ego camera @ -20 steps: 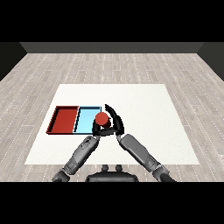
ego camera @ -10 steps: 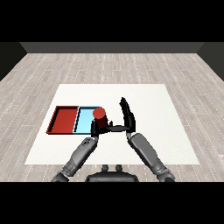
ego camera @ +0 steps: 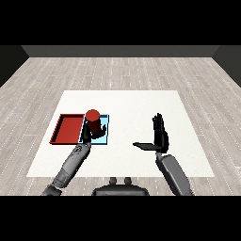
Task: Pick the red can and put it in the red box
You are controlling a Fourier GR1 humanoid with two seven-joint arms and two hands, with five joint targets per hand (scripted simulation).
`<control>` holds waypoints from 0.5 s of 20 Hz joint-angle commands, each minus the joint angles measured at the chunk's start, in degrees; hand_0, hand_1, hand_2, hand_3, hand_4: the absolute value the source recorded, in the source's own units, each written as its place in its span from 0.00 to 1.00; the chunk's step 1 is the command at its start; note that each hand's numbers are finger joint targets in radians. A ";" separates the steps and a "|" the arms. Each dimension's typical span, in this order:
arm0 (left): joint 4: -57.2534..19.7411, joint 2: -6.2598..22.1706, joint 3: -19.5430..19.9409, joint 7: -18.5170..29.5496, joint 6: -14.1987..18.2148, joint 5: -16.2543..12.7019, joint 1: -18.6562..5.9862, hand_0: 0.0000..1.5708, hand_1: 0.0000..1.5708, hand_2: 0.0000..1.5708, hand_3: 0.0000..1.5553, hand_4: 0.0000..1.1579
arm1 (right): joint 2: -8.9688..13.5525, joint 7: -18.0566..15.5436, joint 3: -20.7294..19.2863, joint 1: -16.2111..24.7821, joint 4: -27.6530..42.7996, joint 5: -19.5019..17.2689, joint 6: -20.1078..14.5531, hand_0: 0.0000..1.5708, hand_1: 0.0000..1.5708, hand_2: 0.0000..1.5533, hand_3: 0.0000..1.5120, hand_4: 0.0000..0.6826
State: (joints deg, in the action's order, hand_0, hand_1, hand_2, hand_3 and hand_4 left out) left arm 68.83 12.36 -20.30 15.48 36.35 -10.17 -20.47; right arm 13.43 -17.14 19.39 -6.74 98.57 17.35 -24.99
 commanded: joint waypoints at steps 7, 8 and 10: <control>-8.32 11.51 10.72 -1.55 -5.63 -0.40 0.25 1.00 1.00 0.99 0.94 0.94 | 4.59 -3.86 -7.68 9.12 -1.51 1.82 5.07 0.00 0.00 0.00 0.00 0.00; -8.63 12.36 12.02 -2.33 -6.47 -1.47 0.40 1.00 1.00 1.00 0.96 0.97 | 5.26 0.79 -6.55 9.50 1.72 -0.50 1.28 0.00 0.00 0.00 0.00 0.00; -17.32 12.74 12.03 -3.47 -5.65 1.14 -3.80 1.00 1.00 1.00 0.96 0.96 | 4.87 2.24 -7.32 6.98 0.61 -0.56 0.56 0.00 0.00 0.00 0.00 0.00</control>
State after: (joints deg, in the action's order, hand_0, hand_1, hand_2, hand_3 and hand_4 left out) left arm 59.70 23.45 -10.79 12.66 31.49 -10.02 -21.66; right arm 18.34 -17.84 12.48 0.96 98.45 18.36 -22.18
